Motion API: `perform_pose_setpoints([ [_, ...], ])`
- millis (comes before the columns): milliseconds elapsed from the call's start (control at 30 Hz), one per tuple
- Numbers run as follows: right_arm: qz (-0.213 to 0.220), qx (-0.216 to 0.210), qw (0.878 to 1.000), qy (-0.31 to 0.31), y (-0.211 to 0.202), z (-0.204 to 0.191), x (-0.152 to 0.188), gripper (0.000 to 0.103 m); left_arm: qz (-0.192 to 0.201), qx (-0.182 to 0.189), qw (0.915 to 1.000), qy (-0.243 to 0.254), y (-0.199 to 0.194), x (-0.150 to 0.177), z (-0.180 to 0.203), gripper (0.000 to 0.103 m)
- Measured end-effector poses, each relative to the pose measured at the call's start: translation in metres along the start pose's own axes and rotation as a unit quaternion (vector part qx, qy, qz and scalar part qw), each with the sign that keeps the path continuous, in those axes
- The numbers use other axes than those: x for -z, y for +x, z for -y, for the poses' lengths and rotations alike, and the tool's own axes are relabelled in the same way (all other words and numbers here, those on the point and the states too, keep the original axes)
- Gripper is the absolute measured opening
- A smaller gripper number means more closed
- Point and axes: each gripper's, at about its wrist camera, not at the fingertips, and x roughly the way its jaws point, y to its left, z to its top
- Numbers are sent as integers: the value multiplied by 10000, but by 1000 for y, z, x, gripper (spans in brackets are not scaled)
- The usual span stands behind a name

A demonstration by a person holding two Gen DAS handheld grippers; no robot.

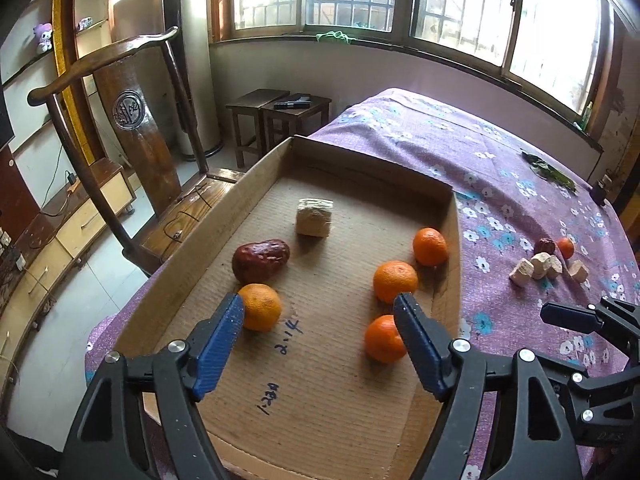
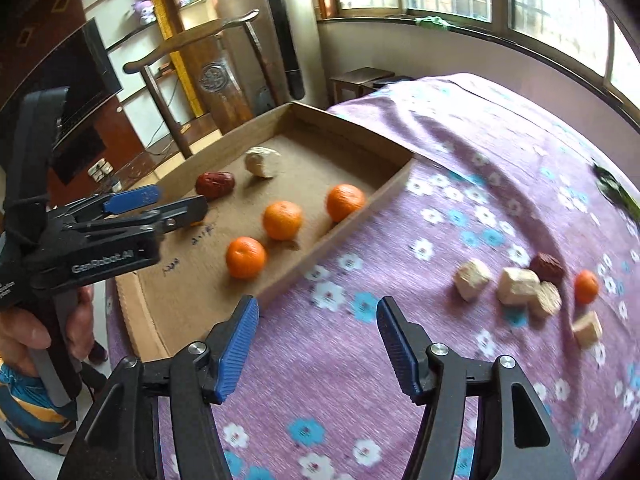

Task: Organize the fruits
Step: 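Move both open grippers back toward the table items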

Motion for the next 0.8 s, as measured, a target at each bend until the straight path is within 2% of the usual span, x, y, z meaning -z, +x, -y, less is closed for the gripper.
perform_pose_setpoints([
  [433,64,407,9961,784,-37,66,49,67,-55,546,9955,767,0,7,96,82],
  [800,120,535,9925,1094,-51,102,64,69,-439,967,9866,1238,43,-2,165,82],
])
